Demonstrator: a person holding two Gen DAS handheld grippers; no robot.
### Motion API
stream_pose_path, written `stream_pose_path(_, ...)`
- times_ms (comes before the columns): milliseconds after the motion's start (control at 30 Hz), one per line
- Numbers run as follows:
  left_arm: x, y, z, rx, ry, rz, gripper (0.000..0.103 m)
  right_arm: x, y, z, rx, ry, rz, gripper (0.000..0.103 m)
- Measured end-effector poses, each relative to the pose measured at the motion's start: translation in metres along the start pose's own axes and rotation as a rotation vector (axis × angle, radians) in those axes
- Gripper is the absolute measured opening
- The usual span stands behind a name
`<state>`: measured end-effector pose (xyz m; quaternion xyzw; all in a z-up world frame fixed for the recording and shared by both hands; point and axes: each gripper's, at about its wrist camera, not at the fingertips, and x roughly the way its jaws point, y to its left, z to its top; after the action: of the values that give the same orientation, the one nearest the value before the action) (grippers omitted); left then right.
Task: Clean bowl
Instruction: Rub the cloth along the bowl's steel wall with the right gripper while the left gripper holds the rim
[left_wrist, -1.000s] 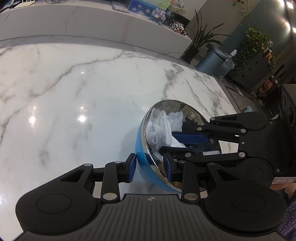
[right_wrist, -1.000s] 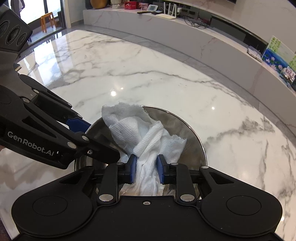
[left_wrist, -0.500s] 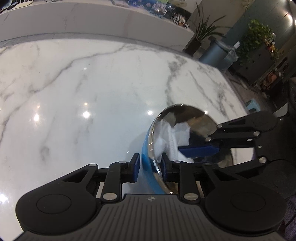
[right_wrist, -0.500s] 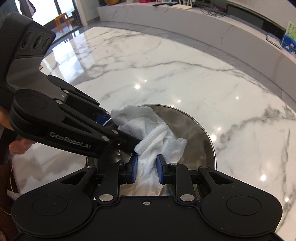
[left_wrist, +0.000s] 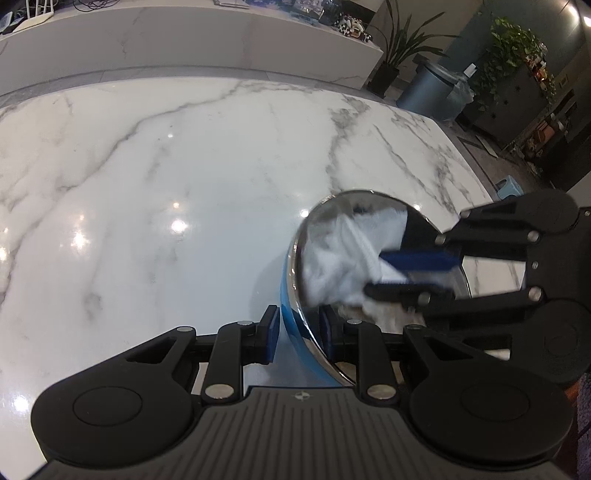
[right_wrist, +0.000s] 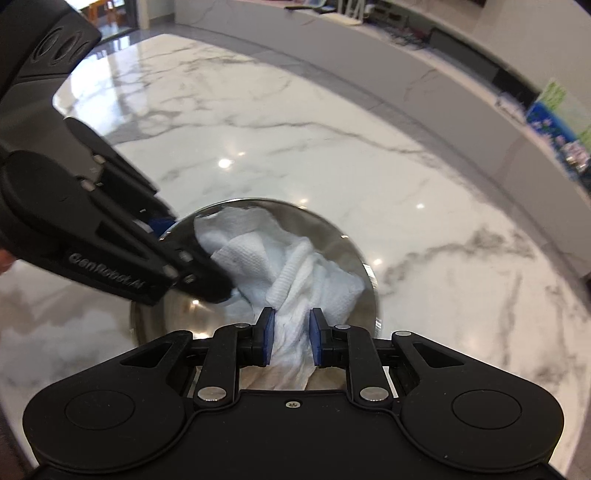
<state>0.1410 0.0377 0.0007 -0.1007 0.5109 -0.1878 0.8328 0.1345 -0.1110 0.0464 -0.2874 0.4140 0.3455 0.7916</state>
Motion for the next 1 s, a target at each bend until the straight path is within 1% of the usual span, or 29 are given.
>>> stream_pose_path(167,0.0005,0.0006,0.0005,-0.012,-0.003,-0.019,0.023,0.0042,-0.0027,-0.0009,0.01,0.003,-0.003,0.017)
stream_pose_path(367,0.0011,0.0018,0.0004,-0.027,-0.007,-0.027,0.023,0.0074,-0.0023,-0.0009,0.059,-0.001,0.04,0.018)
stream_pose_path(500,0.0018,0.0018,0.0007,-0.032,-0.007,-0.029,0.023,0.0076,-0.0009,-0.0004,0.08,-0.008,0.089,0.018)
stream_pose_path(600,0.0017,0.0024,0.0011,-0.038,-0.004,-0.034,0.022,0.0065,-0.0007,-0.0006,0.101,-0.016,0.157,0.019)
stream_pose_path(700,0.0022,0.0021,0.0011,-0.035,-0.001,-0.032,0.021,0.0058,0.0022,-0.0003,0.104,-0.019,0.202,0.019)
stream_pose_path(800,0.003,0.0008,0.0009,-0.025,0.004,-0.025,0.021,0.0064,0.0046,0.0003,0.096,-0.014,0.195,0.018)
stream_pose_path(1000,0.0048,0.0004,0.0014,-0.023,0.02,-0.016,0.022,0.0071,0.0055,0.0,0.08,-0.001,0.15,0.017)
